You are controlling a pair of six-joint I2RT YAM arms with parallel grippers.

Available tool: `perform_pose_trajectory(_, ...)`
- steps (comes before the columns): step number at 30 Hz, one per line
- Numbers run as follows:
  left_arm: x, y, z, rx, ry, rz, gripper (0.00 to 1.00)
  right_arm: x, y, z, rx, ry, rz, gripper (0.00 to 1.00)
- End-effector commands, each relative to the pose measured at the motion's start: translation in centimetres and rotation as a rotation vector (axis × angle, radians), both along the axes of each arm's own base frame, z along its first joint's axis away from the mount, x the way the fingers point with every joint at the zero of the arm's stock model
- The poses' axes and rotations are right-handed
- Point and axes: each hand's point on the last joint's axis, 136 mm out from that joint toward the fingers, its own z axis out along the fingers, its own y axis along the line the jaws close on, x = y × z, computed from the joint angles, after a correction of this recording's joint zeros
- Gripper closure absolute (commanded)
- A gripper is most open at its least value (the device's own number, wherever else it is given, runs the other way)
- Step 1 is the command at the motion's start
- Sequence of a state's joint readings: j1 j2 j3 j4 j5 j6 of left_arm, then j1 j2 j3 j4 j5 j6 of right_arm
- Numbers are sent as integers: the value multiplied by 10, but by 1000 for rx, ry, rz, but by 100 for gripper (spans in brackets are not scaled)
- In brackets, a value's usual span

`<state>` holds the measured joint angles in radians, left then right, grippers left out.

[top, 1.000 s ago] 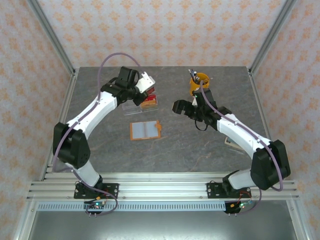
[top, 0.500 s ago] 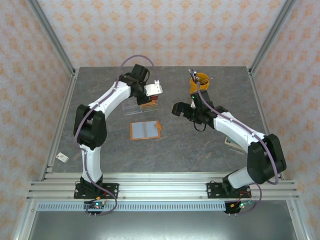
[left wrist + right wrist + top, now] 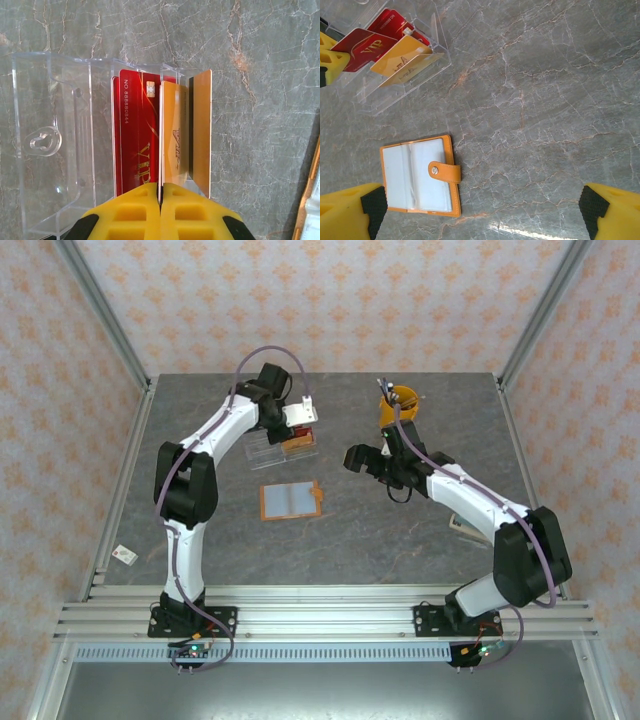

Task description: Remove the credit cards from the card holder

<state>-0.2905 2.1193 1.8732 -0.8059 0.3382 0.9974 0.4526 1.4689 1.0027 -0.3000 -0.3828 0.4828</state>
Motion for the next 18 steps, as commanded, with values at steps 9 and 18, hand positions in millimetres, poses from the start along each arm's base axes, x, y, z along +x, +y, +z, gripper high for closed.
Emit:
perform_pose_trajectory(9,13,-1,18,-37,-49,64,100,2,5,-6,12,48,-3,0)
perform_pose_trajectory(18,21,-5,7,-44,-39,73,100,3,5,-6,13,53,-7,0)
